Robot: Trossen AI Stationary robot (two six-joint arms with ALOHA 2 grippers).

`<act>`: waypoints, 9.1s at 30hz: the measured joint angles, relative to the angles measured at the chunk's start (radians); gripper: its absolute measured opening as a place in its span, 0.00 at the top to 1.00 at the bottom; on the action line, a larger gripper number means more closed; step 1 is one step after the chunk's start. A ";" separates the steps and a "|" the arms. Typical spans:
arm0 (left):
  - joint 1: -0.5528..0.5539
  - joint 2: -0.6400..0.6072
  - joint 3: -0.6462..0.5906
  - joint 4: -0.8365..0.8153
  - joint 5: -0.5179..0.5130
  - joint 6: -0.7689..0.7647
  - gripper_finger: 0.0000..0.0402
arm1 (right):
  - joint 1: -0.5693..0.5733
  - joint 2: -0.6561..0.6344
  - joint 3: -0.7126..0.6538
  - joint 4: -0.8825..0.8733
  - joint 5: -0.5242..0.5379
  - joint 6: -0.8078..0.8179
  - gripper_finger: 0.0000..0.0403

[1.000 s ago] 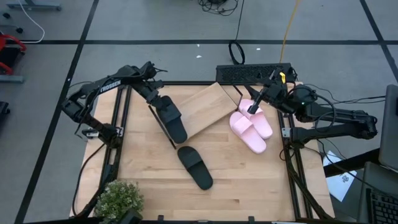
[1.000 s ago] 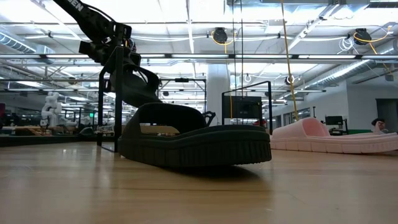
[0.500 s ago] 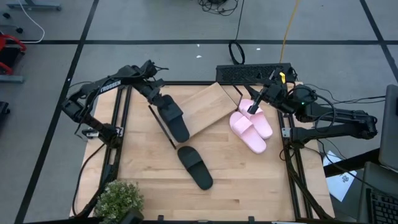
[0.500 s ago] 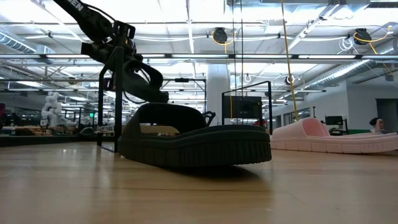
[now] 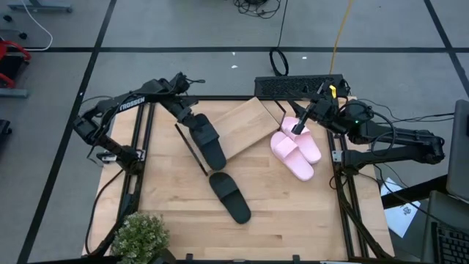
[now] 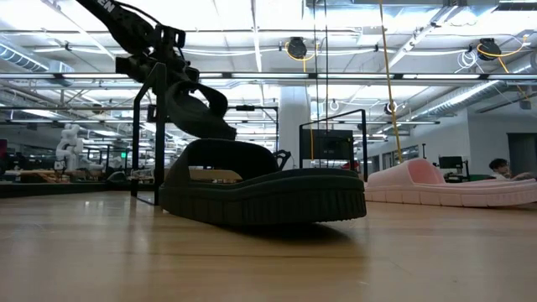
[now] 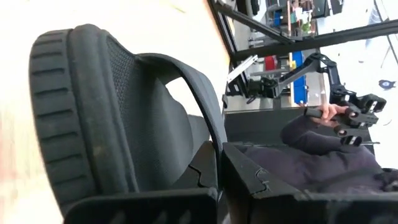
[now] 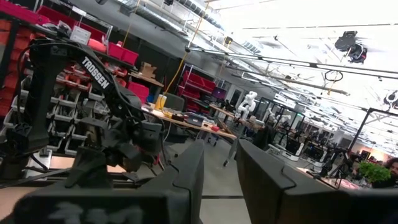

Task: Pick and place slides into the shelf
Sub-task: Put the left black slide on the shelf, then put the black slide on the shelf

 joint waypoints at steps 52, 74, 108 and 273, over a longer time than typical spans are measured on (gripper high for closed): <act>0.102 -0.001 -0.236 0.206 -0.009 -0.024 1.00 | 0.000 0.000 0.000 -0.028 0.000 0.023 0.79; 0.102 -0.001 -0.236 0.082 -0.213 0.031 0.97 | 0.000 0.000 0.000 -0.029 0.001 0.023 0.79; 0.102 -0.001 -0.236 0.032 -0.306 0.042 0.89 | 0.000 0.000 0.000 -0.029 0.005 0.023 0.79; -0.215 -0.812 -0.070 0.166 -0.787 -0.523 0.59 | 0.385 0.831 0.151 -0.265 -0.314 0.543 0.55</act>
